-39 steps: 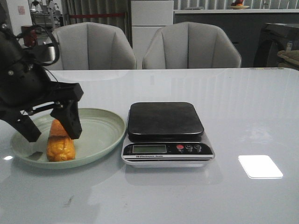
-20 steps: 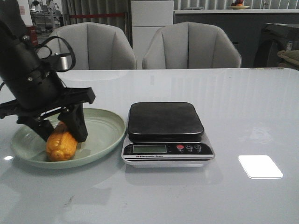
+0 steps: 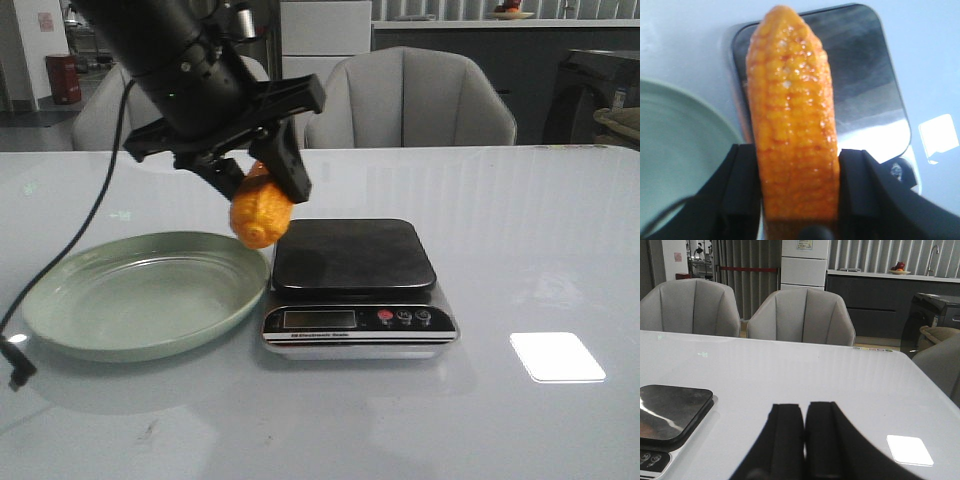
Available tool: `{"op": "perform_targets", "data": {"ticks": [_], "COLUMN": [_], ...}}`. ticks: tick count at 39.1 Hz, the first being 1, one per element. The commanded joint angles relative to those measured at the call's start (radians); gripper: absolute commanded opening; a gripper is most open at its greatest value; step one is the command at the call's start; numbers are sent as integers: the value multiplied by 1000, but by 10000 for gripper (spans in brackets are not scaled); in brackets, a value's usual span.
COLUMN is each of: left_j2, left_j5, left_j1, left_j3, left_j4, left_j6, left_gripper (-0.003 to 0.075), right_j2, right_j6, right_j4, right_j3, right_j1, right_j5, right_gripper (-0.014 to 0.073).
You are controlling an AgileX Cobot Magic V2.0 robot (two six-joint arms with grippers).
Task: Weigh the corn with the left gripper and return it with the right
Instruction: 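Carry the corn with the left gripper onto the scale and release, then lift the open left gripper away from the scale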
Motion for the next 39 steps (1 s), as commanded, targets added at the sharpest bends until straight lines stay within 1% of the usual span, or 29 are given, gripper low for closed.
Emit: {"op": "perform_targets", "data": {"ticks": [1,6,9,11,18,22,29,35,39], "left_j2": [-20,25,49,66,114,119,107,68,35], "left_j5": [-57,-75,-84,-87,-130,-164,-177,-126,-65], "left_j1": [-39,-73,-81,-81,-81,-81,-72,-70,-70], "left_j3": [-54,-86,-104,-115,-125,-125,-126,-126,-126], "left_j4": [-58,-78,-86,-102,-149,-179,-187,-158,-112], "left_j6": [-8,-8,-8,-8,-8,-8,-8,1,3], "left_gripper": [220,248,283,323,501,560,565,565,565], "right_j2": [-19,-19,-19,-19,-19,-19,-19,-19,-19], "right_j6": [-7,-7,-7,-7,-7,-7,-7,-7,-7], "right_j4": [-12,-12,-12,-12,-12,-12,-12,-12,-12], "right_j3": [10,10,10,10,10,10,10,10,10], "right_j1": [-8,-8,-8,-8,-8,-8,-8,-8,-8], "right_j5": [-86,-86,-86,-86,-86,-86,-86,-86,-86], "right_gripper": [169,169,169,169,169,169,169,169,169]}}
